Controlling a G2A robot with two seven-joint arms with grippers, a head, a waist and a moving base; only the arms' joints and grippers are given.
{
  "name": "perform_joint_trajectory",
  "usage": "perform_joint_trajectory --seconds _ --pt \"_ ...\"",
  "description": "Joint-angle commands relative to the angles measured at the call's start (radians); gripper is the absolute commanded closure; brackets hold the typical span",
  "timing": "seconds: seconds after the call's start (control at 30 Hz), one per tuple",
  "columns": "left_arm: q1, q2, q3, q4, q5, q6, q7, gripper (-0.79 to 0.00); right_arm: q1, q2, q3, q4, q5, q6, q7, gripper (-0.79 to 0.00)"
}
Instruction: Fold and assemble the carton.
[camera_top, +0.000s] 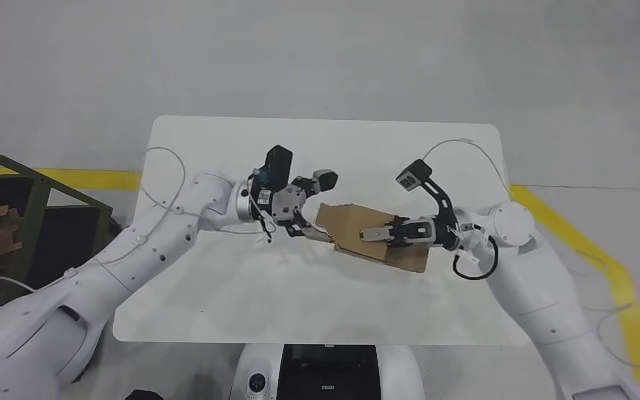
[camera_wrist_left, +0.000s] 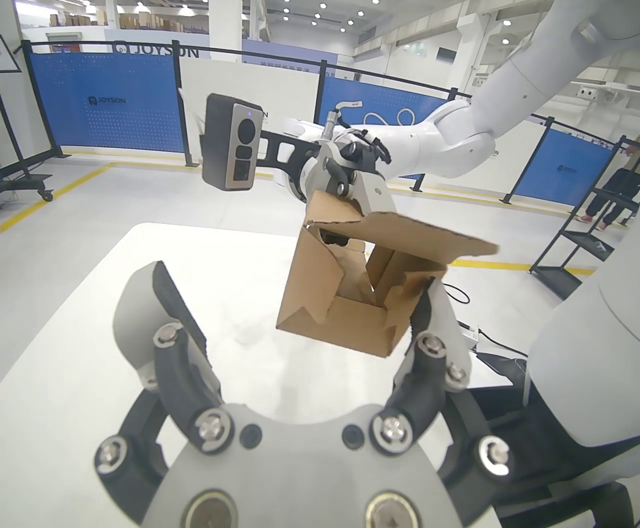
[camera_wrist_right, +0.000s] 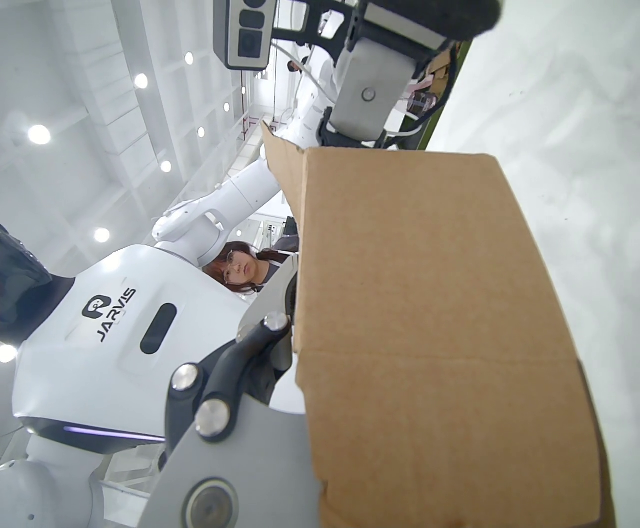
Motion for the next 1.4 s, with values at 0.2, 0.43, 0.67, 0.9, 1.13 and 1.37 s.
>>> perform_joint_trajectory --seconds 0.2,0.43,0.67,0.9,1.13,1.37 --pt "0.034 0.029 -0.039 0.01 -0.002 0.0 0.033 -0.785 -0.034 0.011 0.046 0.013 -0.041 0.015 -0.06 0.0" --pt "0.054 0.052 -0.096 -0.057 0.031 0.0 0.07 -0.785 -0.034 0.01 0.031 0.024 -0.106 0.059 -0.133 0.0" --pt "0.047 0.047 -0.137 -0.077 0.065 0.071 -0.028 -0.785 -0.021 0.004 -0.008 0.01 -0.148 0.083 -0.148 0.0" --pt "0.05 0.033 -0.156 -0.088 0.05 0.142 -0.161 -0.785 -0.01 0.002 -0.019 -0.001 -0.164 0.089 -0.147 0.0" --pt "0.06 0.023 -0.179 -0.099 0.024 0.171 -0.245 -0.785 -0.014 0.003 -0.008 -0.012 -0.146 0.078 -0.15 0.0" --pt "0.077 0.016 -0.21 -0.072 -0.011 0.142 -0.248 -0.785 -0.02 0.006 0.008 -0.032 -0.118 0.061 -0.127 0.0"
